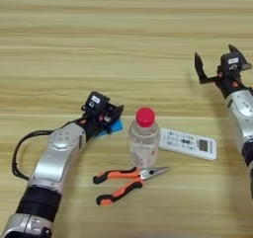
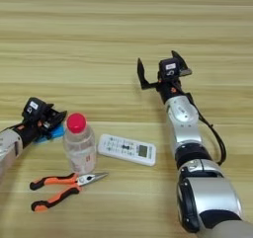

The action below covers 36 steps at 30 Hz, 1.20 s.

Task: Move the objects on the table

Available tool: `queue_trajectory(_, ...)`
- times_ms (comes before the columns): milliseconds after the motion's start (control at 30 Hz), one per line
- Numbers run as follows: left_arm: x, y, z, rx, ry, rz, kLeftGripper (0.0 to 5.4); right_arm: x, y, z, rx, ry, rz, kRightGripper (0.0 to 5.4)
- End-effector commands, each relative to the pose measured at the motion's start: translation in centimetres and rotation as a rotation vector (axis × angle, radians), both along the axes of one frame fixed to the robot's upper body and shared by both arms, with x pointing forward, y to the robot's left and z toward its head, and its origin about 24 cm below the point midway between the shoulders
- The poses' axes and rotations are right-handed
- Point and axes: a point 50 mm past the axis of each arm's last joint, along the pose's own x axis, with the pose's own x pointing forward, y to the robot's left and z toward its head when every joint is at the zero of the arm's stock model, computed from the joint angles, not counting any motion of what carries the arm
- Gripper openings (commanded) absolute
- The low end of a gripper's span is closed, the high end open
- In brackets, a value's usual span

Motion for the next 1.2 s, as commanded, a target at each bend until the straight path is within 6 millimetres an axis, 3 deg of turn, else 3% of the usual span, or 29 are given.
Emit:
queue_trajectory(33, -1.8, 0.6, -2.6, 0.039, 0.131, 0.008, 2.38, -0.1, -0.2, -0.3, 0.003, 0.016, -0.003, 5.4)
queue_trajectory(433, -1.4, -0.4, -0.5, 0.005, 0.052, -0.027, 2.38, -0.1, -0.1, -0.4, 0.002, 0.019, -0.003, 5.4)
queue_trajectory(767, -2.1, -2.6, 2.7, -0.076, -0.035, -0.17, 2.38, -0.1, -0.1, -0.4, 0.003, 0.02, -0.003, 5.4)
queue_trajectory(1200, -3.5, -3.4, 1.3, -0.052, 0.041, -0.3, 2.38, -0.1, 0.1, -0.4, 0.006, 0.022, -0.003, 5.4)
